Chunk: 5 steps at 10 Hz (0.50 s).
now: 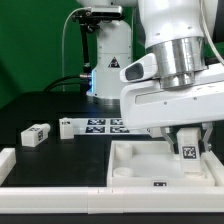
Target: Assemble one leg
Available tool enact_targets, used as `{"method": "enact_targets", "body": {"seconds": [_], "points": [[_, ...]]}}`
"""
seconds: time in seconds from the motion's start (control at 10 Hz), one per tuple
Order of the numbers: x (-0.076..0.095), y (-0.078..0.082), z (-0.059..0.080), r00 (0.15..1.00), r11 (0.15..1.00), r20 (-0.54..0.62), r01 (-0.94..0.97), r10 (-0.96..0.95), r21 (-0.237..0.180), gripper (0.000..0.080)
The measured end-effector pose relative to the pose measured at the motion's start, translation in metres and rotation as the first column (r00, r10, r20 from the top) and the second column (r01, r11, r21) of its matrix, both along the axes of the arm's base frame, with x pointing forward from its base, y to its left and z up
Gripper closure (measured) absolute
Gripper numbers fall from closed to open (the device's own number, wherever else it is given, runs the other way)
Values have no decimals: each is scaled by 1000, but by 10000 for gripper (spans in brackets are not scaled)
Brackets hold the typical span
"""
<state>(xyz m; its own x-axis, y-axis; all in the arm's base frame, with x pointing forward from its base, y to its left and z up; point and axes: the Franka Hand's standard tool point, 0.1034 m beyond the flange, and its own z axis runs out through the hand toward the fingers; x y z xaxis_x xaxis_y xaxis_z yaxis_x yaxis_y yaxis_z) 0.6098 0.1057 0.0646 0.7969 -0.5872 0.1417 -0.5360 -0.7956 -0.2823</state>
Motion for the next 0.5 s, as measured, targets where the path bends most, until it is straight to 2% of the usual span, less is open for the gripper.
{"method": "enact_targets", "body": {"seconds": [0.2,0.5], "points": [[-1,1,-1,961,959,-50,274,-271,69,511],[-3,5,-3,806,795,-137,591,-576,134,508]]}}
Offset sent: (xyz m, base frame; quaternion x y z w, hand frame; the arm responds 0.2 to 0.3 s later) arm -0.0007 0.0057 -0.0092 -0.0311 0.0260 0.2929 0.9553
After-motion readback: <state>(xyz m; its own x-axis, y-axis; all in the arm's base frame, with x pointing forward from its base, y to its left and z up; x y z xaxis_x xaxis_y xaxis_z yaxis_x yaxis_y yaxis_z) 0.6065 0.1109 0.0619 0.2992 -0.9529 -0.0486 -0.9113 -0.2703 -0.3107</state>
